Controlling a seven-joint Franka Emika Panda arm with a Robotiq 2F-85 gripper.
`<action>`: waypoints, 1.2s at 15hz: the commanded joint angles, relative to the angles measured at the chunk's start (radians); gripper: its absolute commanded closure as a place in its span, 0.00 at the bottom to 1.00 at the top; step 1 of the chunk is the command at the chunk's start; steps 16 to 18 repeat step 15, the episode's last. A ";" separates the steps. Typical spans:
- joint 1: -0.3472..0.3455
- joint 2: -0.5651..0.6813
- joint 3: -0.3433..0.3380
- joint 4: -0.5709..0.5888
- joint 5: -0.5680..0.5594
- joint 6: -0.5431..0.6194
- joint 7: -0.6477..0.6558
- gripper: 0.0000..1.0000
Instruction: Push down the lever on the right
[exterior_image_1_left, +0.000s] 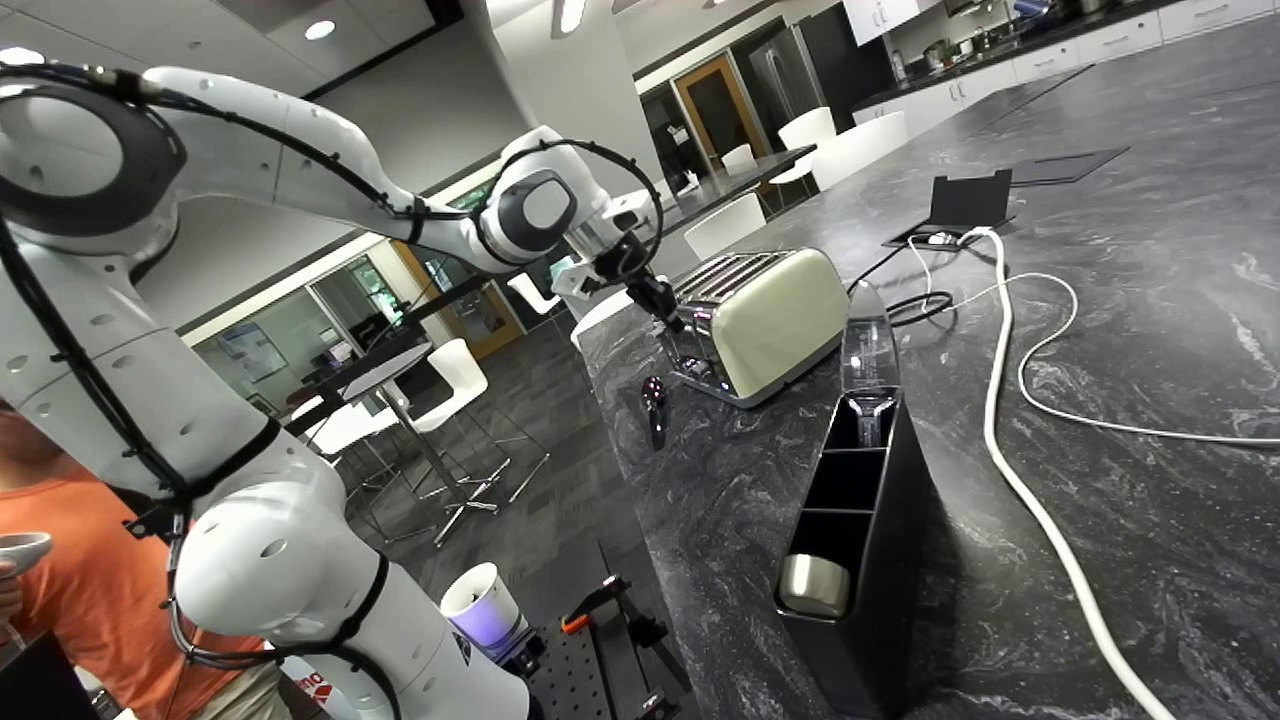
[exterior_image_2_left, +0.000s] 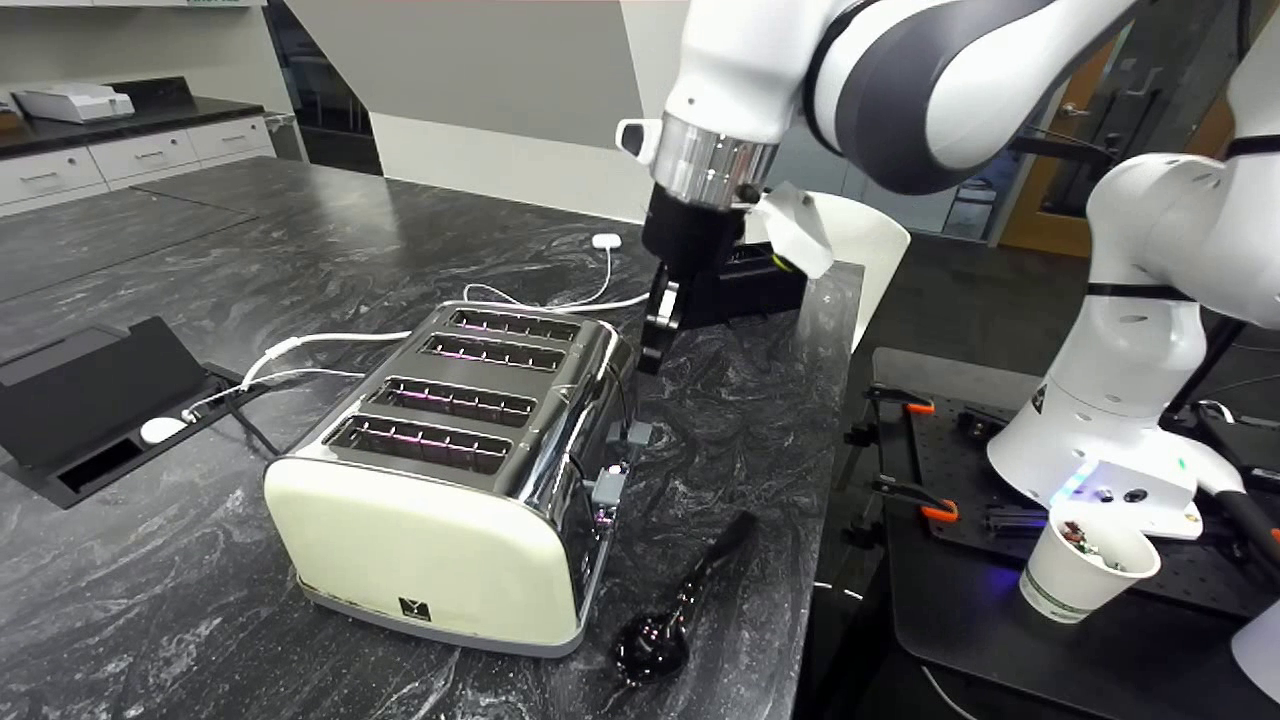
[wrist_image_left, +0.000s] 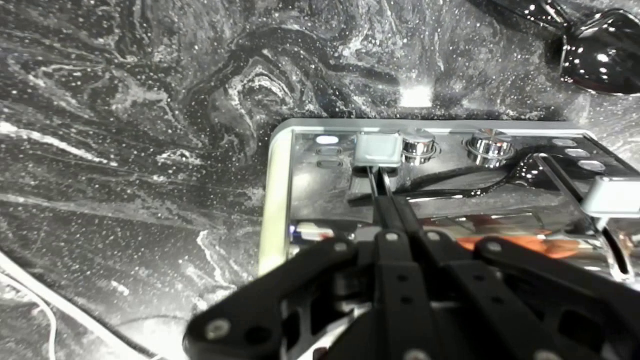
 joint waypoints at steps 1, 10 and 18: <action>0.002 -0.185 0.019 -0.089 0.017 -0.065 0.024 1.00; -0.013 -0.347 0.071 -0.156 0.011 -0.093 0.047 1.00; -0.027 -0.363 0.091 -0.170 -0.010 -0.071 0.055 1.00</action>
